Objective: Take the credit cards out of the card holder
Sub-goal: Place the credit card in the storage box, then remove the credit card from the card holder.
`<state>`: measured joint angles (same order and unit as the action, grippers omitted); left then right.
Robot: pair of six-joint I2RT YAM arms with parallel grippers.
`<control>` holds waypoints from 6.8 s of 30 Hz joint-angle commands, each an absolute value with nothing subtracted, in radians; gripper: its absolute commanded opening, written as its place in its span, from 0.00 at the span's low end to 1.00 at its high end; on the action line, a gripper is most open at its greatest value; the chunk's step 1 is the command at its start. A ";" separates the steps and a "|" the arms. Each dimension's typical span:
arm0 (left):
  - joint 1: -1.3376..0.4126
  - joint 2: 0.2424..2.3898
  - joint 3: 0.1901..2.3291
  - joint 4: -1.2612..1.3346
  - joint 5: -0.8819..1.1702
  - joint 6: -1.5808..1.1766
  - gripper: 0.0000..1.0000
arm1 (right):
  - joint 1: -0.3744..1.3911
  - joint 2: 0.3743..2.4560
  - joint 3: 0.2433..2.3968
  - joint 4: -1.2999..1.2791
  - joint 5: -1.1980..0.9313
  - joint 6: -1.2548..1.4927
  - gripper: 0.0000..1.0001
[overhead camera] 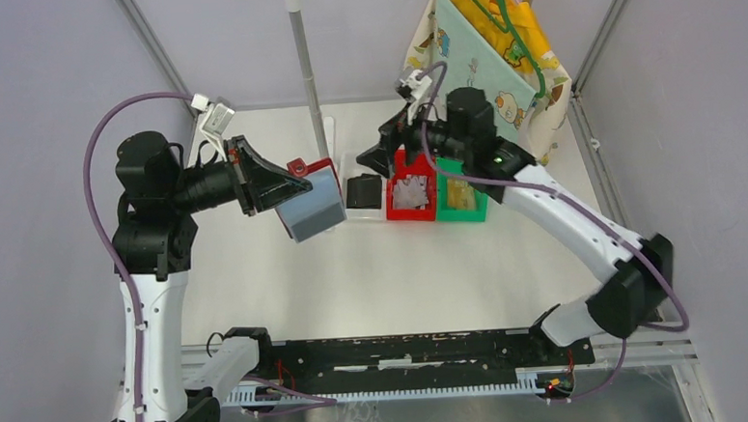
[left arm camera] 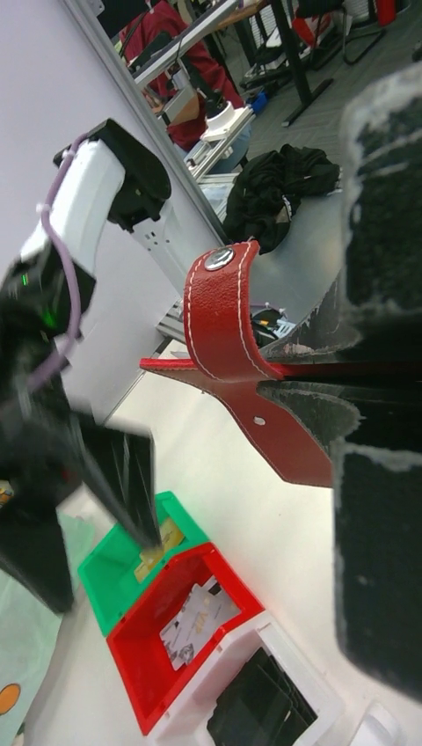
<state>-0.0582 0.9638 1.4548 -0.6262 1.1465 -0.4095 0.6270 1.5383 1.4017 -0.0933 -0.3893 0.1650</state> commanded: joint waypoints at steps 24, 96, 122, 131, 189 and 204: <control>-0.056 0.922 1.397 -0.623 1.329 -0.358 0.02 | 0.934 1.444 1.472 0.005 -0.980 0.077 0.75; -0.056 0.785 1.289 -0.889 1.343 0.088 0.89 | 0.847 1.339 0.988 1.150 -0.641 1.130 0.00; -0.056 0.834 1.317 -0.857 1.322 0.057 0.36 | 0.874 1.335 0.982 1.193 -0.651 1.152 0.00; -0.055 0.829 1.317 -0.811 1.323 0.010 0.28 | 0.874 1.372 0.967 1.327 -0.647 1.262 0.00; -0.056 0.879 1.299 -0.476 1.233 -0.625 0.02 | 1.010 1.006 0.774 0.727 -0.335 -0.089 0.98; -0.055 0.871 1.275 -0.491 1.208 -0.644 0.02 | 1.215 1.102 0.863 0.726 -0.055 -0.465 0.98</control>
